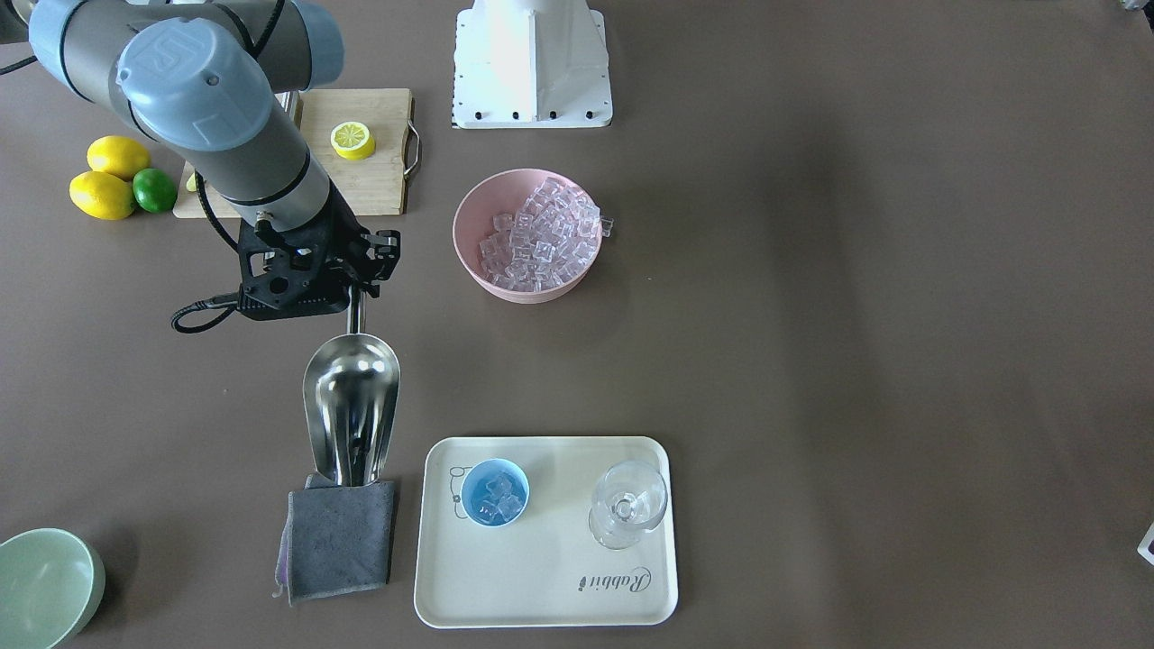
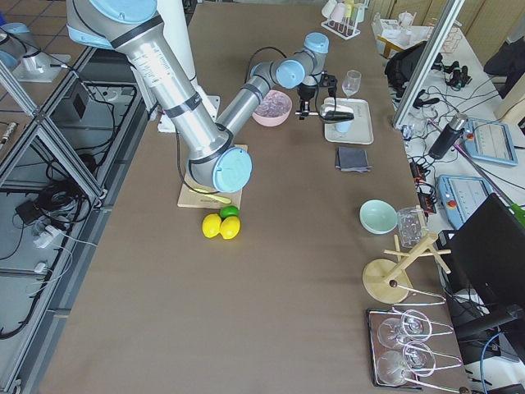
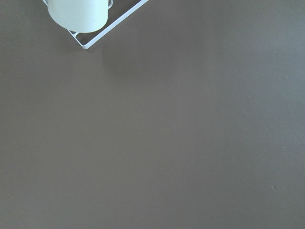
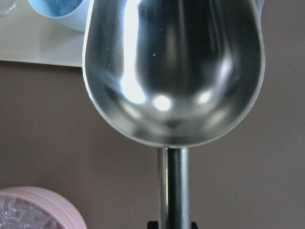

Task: Put ice in cup with scoop
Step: 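Carry the empty scoop back to its spot beside the cutting board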

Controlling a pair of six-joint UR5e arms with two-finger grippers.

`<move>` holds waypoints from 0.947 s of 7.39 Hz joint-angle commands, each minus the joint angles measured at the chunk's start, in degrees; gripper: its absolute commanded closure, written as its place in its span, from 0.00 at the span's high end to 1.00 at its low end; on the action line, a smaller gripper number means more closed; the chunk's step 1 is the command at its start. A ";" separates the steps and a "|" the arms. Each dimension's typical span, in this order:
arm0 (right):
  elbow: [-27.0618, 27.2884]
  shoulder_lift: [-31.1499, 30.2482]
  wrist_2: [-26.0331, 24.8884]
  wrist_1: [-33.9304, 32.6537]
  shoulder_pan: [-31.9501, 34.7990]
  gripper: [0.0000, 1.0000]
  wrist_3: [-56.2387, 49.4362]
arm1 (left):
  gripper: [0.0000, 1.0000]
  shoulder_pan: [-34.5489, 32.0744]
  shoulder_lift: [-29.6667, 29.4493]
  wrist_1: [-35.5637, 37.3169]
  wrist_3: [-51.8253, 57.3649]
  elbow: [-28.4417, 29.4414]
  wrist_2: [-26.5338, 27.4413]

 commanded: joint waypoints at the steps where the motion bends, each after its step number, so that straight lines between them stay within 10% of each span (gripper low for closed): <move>1: 8.54 -8.03 0.11 -3.49 -2.45 0.00 -2.43 | 0.98 0.13 0.00 -0.05 0.00 0.28 -0.01; 7: 13.60 -26.60 -1.72 5.96 -9.74 0.00 7.56 | 0.98 0.13 0.00 -0.05 0.00 0.37 -0.01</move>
